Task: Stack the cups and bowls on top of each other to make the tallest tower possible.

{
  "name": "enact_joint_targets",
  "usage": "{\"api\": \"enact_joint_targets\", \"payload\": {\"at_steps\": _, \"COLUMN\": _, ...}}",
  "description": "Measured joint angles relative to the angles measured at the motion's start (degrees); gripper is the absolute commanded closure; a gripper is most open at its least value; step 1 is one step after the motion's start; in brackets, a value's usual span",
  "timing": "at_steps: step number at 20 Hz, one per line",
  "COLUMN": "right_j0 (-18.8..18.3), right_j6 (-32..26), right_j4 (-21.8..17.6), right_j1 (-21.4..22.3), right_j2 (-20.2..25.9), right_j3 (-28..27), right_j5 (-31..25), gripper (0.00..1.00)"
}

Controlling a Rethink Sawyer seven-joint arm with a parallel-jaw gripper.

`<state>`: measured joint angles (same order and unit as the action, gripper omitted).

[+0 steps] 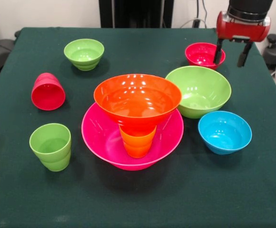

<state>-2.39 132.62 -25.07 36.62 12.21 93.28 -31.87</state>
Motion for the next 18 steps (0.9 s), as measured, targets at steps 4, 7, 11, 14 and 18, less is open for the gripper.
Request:
{"api": "enact_joint_targets", "payload": {"at_steps": 4, "right_j0": 0.14, "right_j6": -1.71, "right_j4": -0.81, "right_j1": 0.72, "right_j2": 0.30, "right_j3": 0.31, "right_j5": -0.13, "gripper": 0.00}}
{"api": "enact_joint_targets", "payload": {"at_steps": 7, "right_j0": 0.12, "right_j6": -1.75, "right_j4": -1.55, "right_j1": 0.53, "right_j2": 0.28, "right_j3": 0.31, "right_j5": -0.13, "gripper": 0.00}}
{"api": "enact_joint_targets", "payload": {"at_steps": 11, "right_j0": 0.32, "right_j6": -1.75, "right_j4": -3.78, "right_j1": -0.10, "right_j2": -0.45, "right_j3": 0.35, "right_j5": -0.13, "gripper": 0.00}}
{"api": "enact_joint_targets", "payload": {"at_steps": 14, "right_j0": 0.34, "right_j6": -1.75, "right_j4": -4.81, "right_j1": -0.10, "right_j2": -0.88, "right_j3": 0.37, "right_j5": -0.13, "gripper": 0.00}}
{"api": "enact_joint_targets", "payload": {"at_steps": 18, "right_j0": 0.30, "right_j6": -1.75, "right_j4": -6.26, "right_j1": -0.12, "right_j2": -2.24, "right_j3": 0.49, "right_j5": -0.13, "gripper": 0.00}}
